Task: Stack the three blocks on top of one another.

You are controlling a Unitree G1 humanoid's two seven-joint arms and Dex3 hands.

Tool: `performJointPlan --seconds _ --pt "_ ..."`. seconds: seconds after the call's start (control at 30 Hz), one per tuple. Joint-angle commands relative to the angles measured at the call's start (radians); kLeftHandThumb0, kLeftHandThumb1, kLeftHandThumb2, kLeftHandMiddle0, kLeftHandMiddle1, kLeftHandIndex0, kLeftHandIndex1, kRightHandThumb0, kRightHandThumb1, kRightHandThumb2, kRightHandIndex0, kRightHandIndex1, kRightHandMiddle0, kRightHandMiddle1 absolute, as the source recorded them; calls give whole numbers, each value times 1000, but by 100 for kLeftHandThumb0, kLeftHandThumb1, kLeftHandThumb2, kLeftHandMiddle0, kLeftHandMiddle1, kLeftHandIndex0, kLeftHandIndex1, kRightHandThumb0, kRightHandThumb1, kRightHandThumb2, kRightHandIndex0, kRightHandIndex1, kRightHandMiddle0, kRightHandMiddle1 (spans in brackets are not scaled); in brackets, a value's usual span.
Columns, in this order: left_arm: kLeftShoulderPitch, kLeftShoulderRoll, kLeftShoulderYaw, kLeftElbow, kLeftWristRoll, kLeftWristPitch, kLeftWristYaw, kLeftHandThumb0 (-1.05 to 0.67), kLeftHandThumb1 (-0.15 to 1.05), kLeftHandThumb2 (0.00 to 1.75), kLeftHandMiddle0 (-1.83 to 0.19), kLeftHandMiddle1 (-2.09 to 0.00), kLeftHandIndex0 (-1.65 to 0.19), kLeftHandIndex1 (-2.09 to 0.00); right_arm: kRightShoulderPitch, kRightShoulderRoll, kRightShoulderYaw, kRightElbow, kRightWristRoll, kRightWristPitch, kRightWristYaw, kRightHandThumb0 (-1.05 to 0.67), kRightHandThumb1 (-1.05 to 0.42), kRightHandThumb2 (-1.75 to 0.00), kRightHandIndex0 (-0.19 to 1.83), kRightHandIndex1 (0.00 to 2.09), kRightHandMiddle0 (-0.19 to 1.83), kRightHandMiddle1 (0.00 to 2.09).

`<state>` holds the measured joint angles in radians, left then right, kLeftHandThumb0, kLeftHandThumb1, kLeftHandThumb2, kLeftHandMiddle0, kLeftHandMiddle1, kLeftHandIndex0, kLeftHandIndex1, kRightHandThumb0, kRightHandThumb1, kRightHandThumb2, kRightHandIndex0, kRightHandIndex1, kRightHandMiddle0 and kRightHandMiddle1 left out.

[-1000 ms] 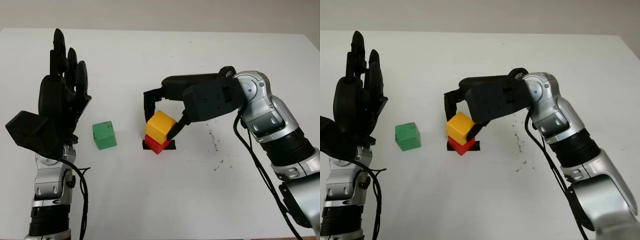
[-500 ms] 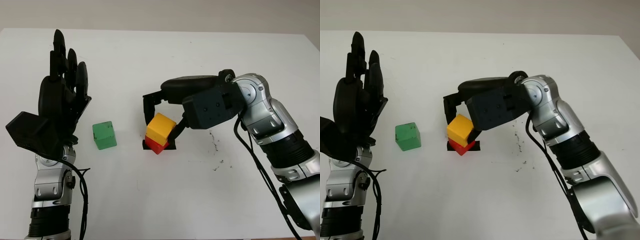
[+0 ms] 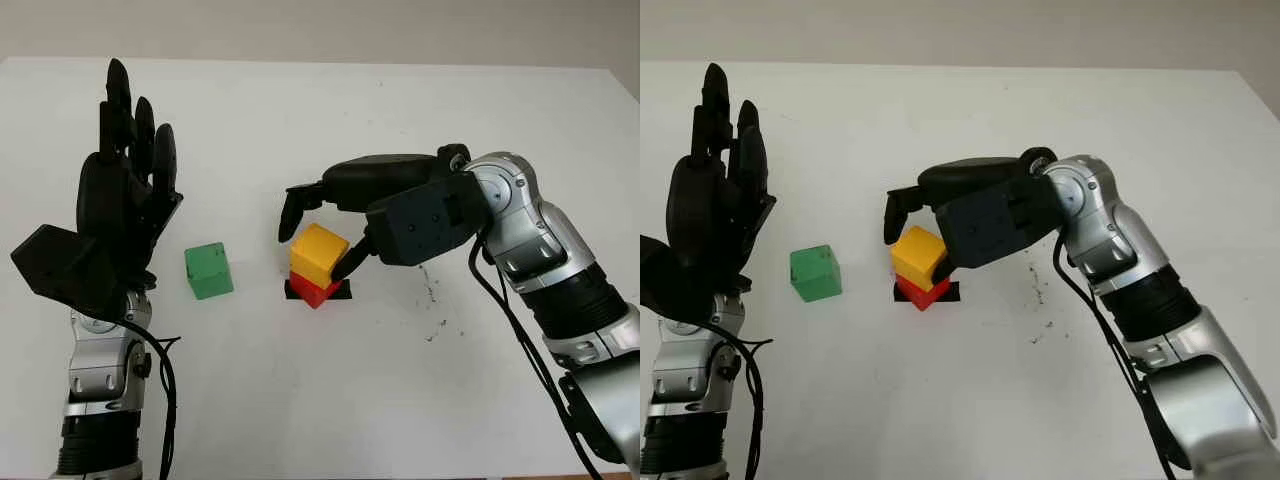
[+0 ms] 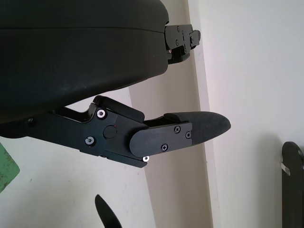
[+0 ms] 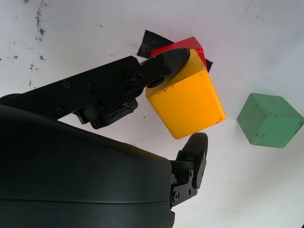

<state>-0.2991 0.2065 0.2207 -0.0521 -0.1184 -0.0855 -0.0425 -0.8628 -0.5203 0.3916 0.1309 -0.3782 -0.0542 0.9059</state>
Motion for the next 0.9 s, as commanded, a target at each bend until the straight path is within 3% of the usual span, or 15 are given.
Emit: performJointPlan --seconds 0.0,0.23,0.4,0.57,0.73,0.77,0.87 --pt "12 -3 2 -12 -5 -5 -3 -65 105 54 6 -5 11 -6 2 -7 -10 0 6 -10 -5 -50 -92 -5 4 4 9 52" --pt "12 1 0 -12 1 -2 -4 -66 105 53 7 -5 12 -5 -4 -20 -16 -7 15 -1 20 -55 -91 -5 -3 3 7 30" --pt "18 0 -1 -17 5 -5 -2 -66 105 53 6 -5 12 -5 -33 -66 -29 -29 65 -29 110 -77 -89 -5 -19 0 -13 12" --pt "33 10 0 -33 30 -13 2 -67 105 50 5 -6 10 -6 -58 -112 -115 -46 192 -26 179 -93 -93 -7 -19 0 -19 1" --pt "61 70 6 -48 65 -42 -44 -72 105 37 7 -5 11 -6 -39 -142 -219 -88 254 109 133 -101 -101 -10 -19 0 -19 0" --pt "72 97 1 -67 122 -29 -32 -71 105 36 7 -5 11 -6 -17 -143 -252 -80 262 107 94 -101 -103 -12 -19 0 -19 0" --pt "101 141 -1 -129 212 20 -24 -74 105 32 -1 -8 4 -9 61 -119 -347 -36 302 66 -37 -97 -105 -48 -19 0 -19 0"
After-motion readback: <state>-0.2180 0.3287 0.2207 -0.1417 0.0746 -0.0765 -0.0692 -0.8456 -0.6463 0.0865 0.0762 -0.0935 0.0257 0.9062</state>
